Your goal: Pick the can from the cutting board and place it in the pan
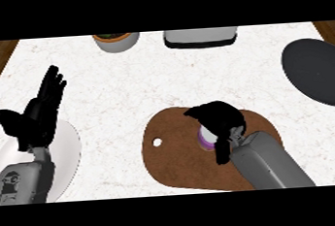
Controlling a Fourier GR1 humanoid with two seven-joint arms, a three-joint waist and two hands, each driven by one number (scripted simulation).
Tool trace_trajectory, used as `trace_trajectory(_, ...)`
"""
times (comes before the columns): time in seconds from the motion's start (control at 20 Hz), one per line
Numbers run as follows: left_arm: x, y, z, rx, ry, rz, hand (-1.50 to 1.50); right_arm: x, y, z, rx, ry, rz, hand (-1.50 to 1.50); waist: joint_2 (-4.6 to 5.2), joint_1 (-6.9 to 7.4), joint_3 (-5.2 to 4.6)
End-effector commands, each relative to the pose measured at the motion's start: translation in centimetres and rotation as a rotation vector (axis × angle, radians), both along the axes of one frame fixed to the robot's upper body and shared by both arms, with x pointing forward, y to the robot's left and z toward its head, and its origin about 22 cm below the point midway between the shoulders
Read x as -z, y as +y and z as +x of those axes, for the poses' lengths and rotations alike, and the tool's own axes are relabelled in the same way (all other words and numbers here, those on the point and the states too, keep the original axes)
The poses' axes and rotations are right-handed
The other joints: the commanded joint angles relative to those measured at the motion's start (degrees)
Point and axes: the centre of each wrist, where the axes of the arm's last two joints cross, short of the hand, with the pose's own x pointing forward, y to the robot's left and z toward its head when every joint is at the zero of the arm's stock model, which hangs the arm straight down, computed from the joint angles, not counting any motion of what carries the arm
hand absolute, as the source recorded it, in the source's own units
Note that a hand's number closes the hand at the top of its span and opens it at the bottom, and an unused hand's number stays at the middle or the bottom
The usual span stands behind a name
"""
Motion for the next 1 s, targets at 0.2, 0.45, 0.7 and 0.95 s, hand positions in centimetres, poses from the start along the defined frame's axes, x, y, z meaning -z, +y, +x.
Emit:
trace_trajectory(0.2,-1.7,0.1,1.1,0.014,0.001,-0.006,0.00,2.1,0.0,0.1,-0.134,-0.015,0.015,1.50,0.03,-0.01,0.02)
trace_trajectory(0.45,0.8,-0.2,-1.0,0.016,0.006,0.016,0.00,3.6,-2.3,-1.3,-0.098,-0.029,0.042,1.50,0.00,-0.09,0.01)
trace_trajectory(0.7,-1.0,0.0,-1.1,-0.022,0.012,-0.004,0.00,3.8,-9.0,-7.2,0.034,-0.010,0.035,1.50,-0.43,-1.46,0.03)
trace_trajectory(0.95,0.1,-0.1,0.6,-0.021,0.010,-0.010,0.00,0.9,-11.5,-8.2,0.122,-0.204,0.118,1.50,-0.06,-1.15,0.00)
